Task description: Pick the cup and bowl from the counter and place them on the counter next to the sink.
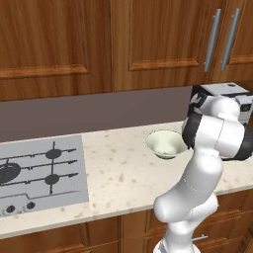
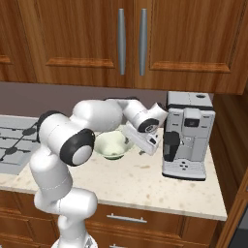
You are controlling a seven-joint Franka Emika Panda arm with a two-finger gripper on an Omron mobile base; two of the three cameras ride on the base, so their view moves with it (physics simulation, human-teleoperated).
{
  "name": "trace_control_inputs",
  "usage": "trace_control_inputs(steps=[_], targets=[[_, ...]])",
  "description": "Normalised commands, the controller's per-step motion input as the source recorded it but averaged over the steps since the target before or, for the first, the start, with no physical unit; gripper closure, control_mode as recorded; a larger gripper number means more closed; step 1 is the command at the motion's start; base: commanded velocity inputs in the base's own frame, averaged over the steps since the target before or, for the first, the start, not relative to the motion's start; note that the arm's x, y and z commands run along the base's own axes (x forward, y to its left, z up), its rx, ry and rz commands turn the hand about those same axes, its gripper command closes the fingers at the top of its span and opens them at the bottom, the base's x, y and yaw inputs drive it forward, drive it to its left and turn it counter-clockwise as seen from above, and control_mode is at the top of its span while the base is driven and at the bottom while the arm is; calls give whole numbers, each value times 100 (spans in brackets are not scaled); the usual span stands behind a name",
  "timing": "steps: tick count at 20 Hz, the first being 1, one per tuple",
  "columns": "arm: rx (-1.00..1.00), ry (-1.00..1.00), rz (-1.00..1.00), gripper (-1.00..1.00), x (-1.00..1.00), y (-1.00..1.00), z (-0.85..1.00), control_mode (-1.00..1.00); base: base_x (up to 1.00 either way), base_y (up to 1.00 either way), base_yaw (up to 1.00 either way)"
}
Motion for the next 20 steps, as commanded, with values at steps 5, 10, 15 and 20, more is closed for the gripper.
trace_control_inputs(steps=[5, 10, 15, 20], targets=[[6, 0, 0, -100, 8, 0, -43, -100, 0, 0, 0], [6, 0, 0, -100, 0, 0, -12, -100, 0, 0, 0], [4, 0, 0, -100, 0, 0, -10, -100, 0, 0, 0], [0, 0, 0, -100, 1, 0, -3, -100, 0, 0, 0]])
